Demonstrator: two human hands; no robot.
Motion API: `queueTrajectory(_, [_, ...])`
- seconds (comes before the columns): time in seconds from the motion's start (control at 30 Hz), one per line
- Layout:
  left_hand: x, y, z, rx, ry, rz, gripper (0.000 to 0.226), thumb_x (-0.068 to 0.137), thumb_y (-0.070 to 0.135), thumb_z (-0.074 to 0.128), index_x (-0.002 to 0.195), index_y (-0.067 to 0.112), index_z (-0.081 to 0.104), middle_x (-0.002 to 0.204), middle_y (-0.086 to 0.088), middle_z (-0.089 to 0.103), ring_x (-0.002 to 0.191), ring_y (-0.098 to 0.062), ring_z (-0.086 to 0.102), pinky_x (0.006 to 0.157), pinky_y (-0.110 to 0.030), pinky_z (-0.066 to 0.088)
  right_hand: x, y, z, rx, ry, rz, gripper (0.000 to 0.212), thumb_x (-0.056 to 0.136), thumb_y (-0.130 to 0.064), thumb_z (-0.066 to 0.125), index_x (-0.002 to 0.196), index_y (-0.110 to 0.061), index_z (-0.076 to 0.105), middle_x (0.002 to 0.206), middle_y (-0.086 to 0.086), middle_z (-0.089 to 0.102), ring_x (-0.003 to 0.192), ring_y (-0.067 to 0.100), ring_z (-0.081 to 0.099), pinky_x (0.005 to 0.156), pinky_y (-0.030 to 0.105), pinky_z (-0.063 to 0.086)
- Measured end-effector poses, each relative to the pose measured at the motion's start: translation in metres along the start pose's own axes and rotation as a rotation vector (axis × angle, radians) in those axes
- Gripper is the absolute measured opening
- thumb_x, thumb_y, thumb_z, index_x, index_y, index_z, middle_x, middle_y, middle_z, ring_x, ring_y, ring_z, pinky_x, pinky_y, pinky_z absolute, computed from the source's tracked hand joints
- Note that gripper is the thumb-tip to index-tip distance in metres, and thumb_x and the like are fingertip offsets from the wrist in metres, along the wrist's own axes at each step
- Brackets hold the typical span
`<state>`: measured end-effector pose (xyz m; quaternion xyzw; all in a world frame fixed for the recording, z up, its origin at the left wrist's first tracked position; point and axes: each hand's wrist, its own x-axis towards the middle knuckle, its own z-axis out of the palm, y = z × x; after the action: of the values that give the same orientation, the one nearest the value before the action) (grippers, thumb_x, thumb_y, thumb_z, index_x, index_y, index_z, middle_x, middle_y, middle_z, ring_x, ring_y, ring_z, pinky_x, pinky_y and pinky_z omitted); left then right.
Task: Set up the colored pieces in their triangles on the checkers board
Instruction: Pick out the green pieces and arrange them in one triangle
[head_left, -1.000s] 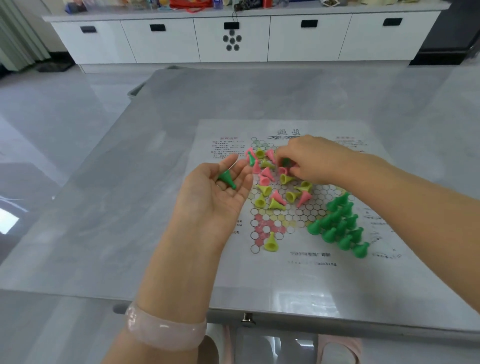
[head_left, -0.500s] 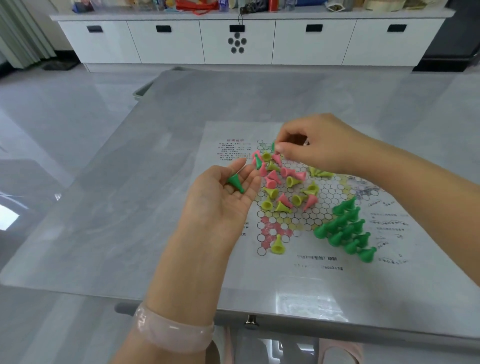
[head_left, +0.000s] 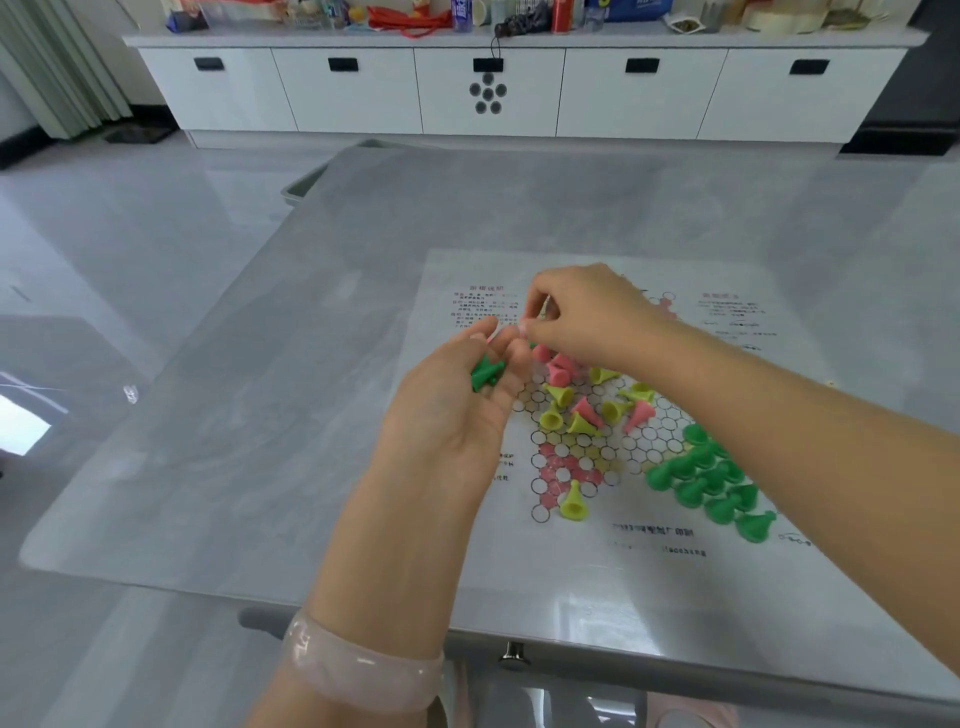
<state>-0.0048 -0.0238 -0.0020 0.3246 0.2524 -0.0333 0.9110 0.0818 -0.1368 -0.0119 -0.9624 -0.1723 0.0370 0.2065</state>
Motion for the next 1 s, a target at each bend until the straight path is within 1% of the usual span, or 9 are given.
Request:
queueTrajectory(0.1, [0.0, -0.001, 0.001, 0.179, 0.018, 0.083, 0.013, 0.091, 0.005, 0.048, 0.087, 0.003, 0.061, 0.073, -0.006, 0.062, 0.046, -0.005, 0.054, 0.043, -0.013, 0.045, 0.007, -0.006, 0.016, -0.235, 0.081, 0.018, 0.015, 0.084, -0.019, 0.051, 0.097, -0.012, 0.052, 0.085, 0.004, 0.06, 0.07, 0.023, 0.058, 0.058, 0.029, 0.042])
queueTrajectory(0.2, [0.001, -0.001, 0.0, 0.311, 0.011, 0.139, 0.012, 0.091, 0.009, 0.051, 0.088, 0.01, 0.062, 0.062, 0.003, 0.065, 0.04, -0.003, 0.047, 0.038, -0.014, 0.039, 0.011, -0.008, 0.021, -0.272, 0.135, 0.023, 0.013, 0.085, -0.012, 0.048, 0.097, -0.011, 0.048, 0.072, 0.002, 0.047, 0.065, 0.023, 0.047, 0.049, 0.029, 0.031])
queueTrajectory(0.27, [0.0, 0.001, -0.002, 0.389, -0.009, 0.178, 0.011, 0.09, 0.012, 0.052, 0.086, 0.014, 0.063, 0.057, 0.009, 0.066, 0.041, -0.003, 0.046, 0.038, -0.015, 0.038, 0.011, -0.007, 0.021, -0.241, 0.12, 0.015, 0.014, 0.085, -0.011, 0.048, 0.099, -0.01, 0.047, 0.072, 0.003, 0.05, 0.066, 0.024, 0.051, 0.05, 0.029, 0.036])
queueTrajectory(0.37, [-0.002, 0.002, -0.004, 0.587, -0.051, 0.264, 0.01, 0.089, 0.013, 0.055, 0.087, 0.02, 0.062, 0.066, 0.008, 0.067, 0.046, -0.003, 0.046, 0.044, -0.015, 0.039, 0.006, -0.007, 0.012, -0.04, 0.065, 0.035, 0.024, 0.083, -0.013, 0.055, 0.106, -0.013, 0.047, 0.085, 0.006, 0.061, 0.068, 0.023, 0.063, 0.059, 0.034, 0.052])
queueTrajectory(0.47, [-0.004, 0.003, -0.005, 0.708, -0.074, 0.348, 0.005, 0.088, 0.016, 0.058, 0.088, 0.021, 0.06, 0.065, 0.008, 0.067, 0.042, -0.002, 0.043, 0.043, -0.013, 0.038, -0.008, -0.006, -0.01, 0.269, 0.074, 0.062, 0.03, 0.082, -0.014, 0.059, 0.109, -0.022, 0.052, 0.08, -0.004, 0.06, 0.064, 0.009, 0.062, 0.053, 0.023, 0.05])
queueTrajectory(0.53, [-0.006, 0.001, -0.004, 0.77, -0.076, 0.413, 0.005, 0.086, 0.022, 0.06, 0.087, 0.022, 0.056, 0.062, 0.01, 0.069, 0.039, -0.002, 0.042, 0.04, -0.012, 0.036, -0.024, 0.0, -0.029, 0.426, 0.103, 0.048, 0.026, 0.081, -0.013, 0.06, 0.102, -0.029, 0.059, 0.083, -0.007, 0.06, 0.071, 0.011, 0.06, 0.064, 0.027, 0.051])
queueTrajectory(0.7, [-0.007, -0.009, -0.001, 1.271, -0.139, 0.702, 0.014, 0.082, 0.029, 0.065, 0.075, 0.026, 0.054, 0.073, 0.006, 0.068, 0.052, 0.002, 0.05, 0.045, -0.005, 0.036, -0.077, 0.027, -0.059, 0.715, 0.279, 0.026, 0.026, 0.08, -0.005, 0.064, 0.084, -0.03, 0.062, 0.082, -0.007, 0.062, 0.065, -0.003, 0.058, 0.062, 0.01, 0.049])
queueTrajectory(0.8, [-0.011, -0.021, 0.002, 1.391, -0.22, 0.731, 0.013, 0.085, 0.03, 0.06, 0.078, 0.019, 0.059, 0.068, 0.0, 0.066, 0.049, -0.004, 0.044, 0.047, -0.013, 0.037, -0.101, 0.042, -0.056, 0.826, 0.4, 0.108, 0.024, 0.081, -0.006, 0.063, 0.086, -0.03, 0.061, 0.082, -0.005, 0.063, 0.07, 0.001, 0.06, 0.066, 0.014, 0.049])
queueTrajectory(1.0, [-0.014, -0.039, 0.005, 1.512, -0.329, 0.775, 0.013, 0.087, 0.033, 0.055, 0.077, 0.026, 0.053, 0.044, 0.005, 0.034, 0.044, -0.01, 0.039, 0.046, -0.02, 0.033, -0.12, 0.056, -0.026, 0.895, 0.431, 0.208, 0.024, 0.081, -0.007, 0.064, 0.083, -0.03, 0.062, 0.077, -0.011, 0.067, 0.075, 0.002, 0.063, 0.065, 0.009, 0.048])
